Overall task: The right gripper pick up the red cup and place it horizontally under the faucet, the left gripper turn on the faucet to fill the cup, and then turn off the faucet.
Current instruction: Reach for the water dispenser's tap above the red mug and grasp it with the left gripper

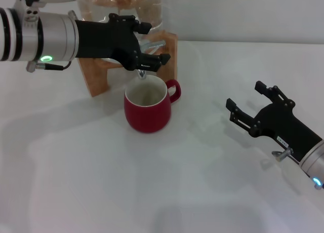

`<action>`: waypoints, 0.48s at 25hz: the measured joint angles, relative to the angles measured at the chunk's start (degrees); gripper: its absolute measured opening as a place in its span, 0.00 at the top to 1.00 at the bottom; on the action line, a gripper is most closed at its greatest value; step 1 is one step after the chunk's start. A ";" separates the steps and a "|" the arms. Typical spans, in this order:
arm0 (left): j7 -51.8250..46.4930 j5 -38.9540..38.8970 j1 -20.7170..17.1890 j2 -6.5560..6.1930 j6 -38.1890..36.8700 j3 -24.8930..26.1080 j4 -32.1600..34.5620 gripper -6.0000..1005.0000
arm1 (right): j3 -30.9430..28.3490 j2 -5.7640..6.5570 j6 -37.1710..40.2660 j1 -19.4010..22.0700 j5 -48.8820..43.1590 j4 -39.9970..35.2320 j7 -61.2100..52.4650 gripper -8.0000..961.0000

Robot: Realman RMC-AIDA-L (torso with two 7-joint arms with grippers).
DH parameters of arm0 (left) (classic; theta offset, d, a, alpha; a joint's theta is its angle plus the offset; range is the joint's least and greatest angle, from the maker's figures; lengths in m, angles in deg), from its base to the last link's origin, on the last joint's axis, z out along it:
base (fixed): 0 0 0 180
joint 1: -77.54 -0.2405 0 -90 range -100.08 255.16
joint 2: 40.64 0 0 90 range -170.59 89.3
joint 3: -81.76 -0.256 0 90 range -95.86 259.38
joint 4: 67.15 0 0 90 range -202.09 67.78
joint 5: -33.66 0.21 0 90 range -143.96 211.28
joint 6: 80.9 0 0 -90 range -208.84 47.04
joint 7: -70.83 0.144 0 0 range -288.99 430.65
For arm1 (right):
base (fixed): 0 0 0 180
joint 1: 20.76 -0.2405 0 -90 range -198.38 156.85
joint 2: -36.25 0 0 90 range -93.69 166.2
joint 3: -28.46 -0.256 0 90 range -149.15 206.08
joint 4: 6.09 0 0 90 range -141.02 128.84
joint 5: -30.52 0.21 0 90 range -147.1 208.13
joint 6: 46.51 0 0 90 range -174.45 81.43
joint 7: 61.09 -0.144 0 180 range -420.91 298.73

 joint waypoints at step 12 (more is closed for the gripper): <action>1.83 -0.22 1.20 0.12 -0.26 -0.05 -2.09 0.15 | 0.00 0.00 0.13 -0.12 -0.01 0.00 0.00 0.09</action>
